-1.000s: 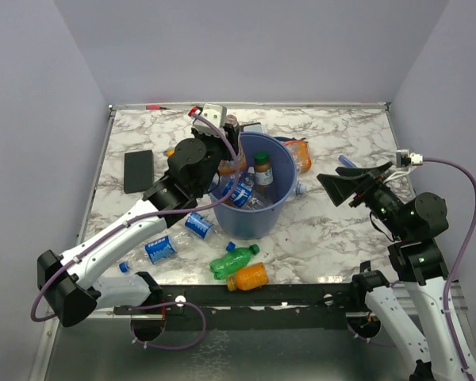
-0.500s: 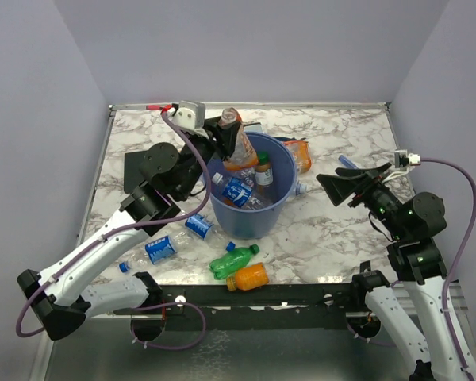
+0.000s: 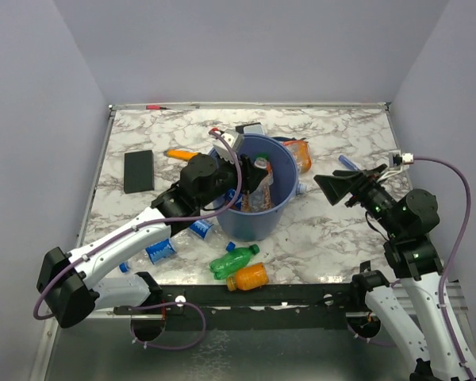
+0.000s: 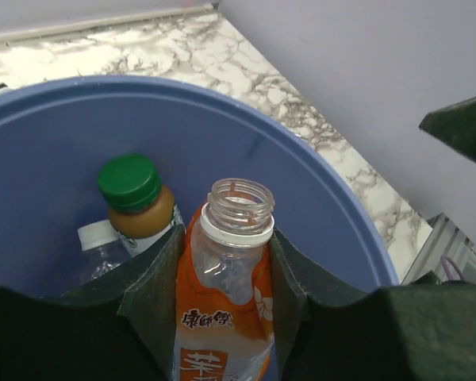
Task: Put the plastic bottles in the bin
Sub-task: Place the plastic bottle in the trash bin, then pick up the plastic bottle at the center of the board.
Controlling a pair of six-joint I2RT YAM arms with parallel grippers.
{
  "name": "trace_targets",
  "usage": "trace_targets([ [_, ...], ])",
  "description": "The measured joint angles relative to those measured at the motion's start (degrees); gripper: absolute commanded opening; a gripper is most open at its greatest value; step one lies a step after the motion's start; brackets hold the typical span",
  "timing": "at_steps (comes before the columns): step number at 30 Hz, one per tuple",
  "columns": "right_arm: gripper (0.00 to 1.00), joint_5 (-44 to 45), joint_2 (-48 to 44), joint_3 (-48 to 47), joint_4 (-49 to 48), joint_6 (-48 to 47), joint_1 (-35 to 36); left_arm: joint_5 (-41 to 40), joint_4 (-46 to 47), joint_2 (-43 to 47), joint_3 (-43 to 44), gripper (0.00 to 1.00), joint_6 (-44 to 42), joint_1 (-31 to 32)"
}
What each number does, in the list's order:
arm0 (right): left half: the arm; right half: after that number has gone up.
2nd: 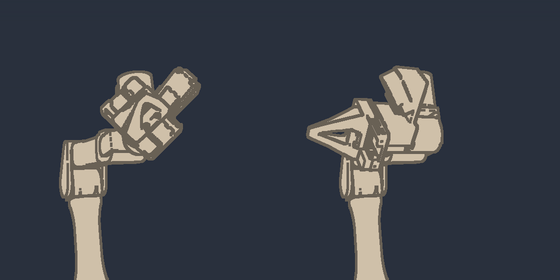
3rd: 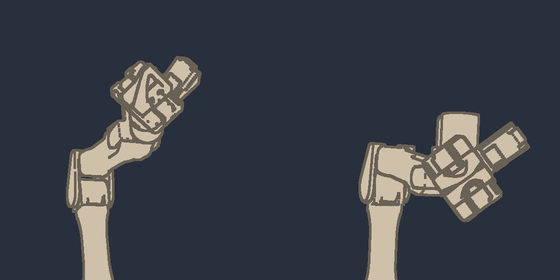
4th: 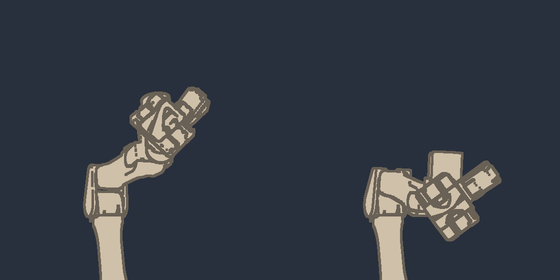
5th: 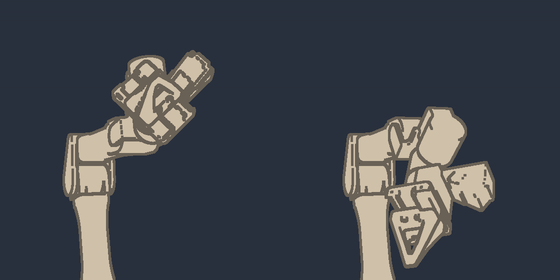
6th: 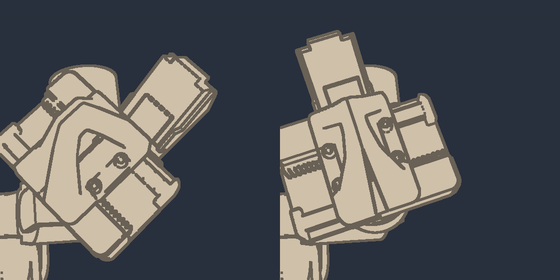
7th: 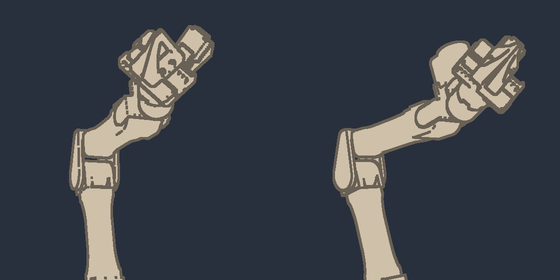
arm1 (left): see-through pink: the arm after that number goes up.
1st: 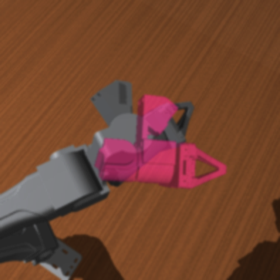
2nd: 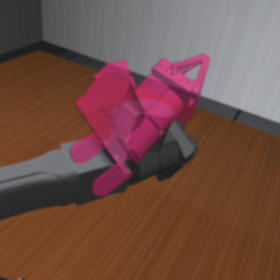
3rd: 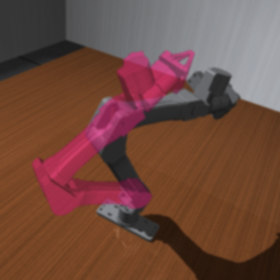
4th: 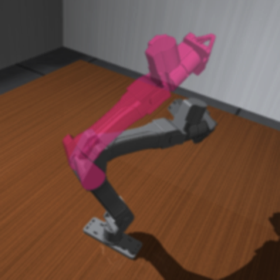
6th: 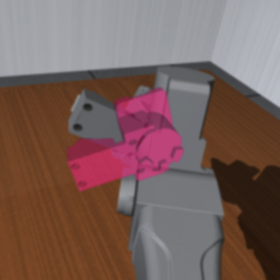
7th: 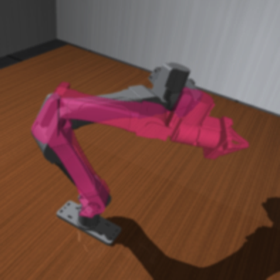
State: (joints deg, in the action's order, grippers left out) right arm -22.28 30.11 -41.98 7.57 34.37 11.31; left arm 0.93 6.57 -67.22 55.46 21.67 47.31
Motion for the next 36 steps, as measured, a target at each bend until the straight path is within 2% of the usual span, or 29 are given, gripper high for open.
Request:
trace_targets([
  [3,0.97,0.2,0.3,0.1,0.2,0.0,0.0,0.2,0.0,-0.1,-1.4,0.0,0.2,0.1],
  [4,0.97,0.3,0.4,0.2,0.3,0.0,0.0,0.1,0.1,-0.1,-1.9,0.05,0.2,0.1],
  [7,0.97,0.4,0.9,0.5,0.4,-0.2,0.0,0.1,0.2,-0.2,-3.3,0.48,0.2,0.1],
  [9,0.97,0.4,1.2,0.8,0.6,-0.4,0.0,0.1,0.2,-0.3,-3.9,0.67,0.2,0.1],
  [13,0.97,0.4,2.2,1.1,1.2,-0.6,0.0,0.3,-0.1,-0.1,-3.9,0.97,0.5,0.2],
  [18,0.97,0.5,2.9,1.1,1.6,-1.0,0.0,-1.0,-1.0,3.0,-3.6,0.99,-0.8,0.3],
  [22,0.96,1.0,3.1,1.1,1.8,-1.2,0.0,-5.1,-1.8,7.5,-1.5,0.99,-3.3,0.3],
  [26,0.95,4.1,4.8,1.1,3.3,-1.0,0.0,-13.9,-1.6,13.4,0.4,0.99,-6.8,0.4],
  [31,0.91,12.0,11.0,1.3,7.3,0.8,0.0,-29.9,-3.8,17.2,0.7,0.99,-8.2,-0.6],
  [34,0.87,13.7,15.6,3.9,6.3,3.2,0.0,-35.1,-5.9,17.5,-0.5,0.99,-7.3,-4.5],
  [36,0.84,13.8,18.5,7.0,4.5,5.1,0.0,-35.7,-7.2,17.4,-2.1,0.99,-6.2,-7.8],
])
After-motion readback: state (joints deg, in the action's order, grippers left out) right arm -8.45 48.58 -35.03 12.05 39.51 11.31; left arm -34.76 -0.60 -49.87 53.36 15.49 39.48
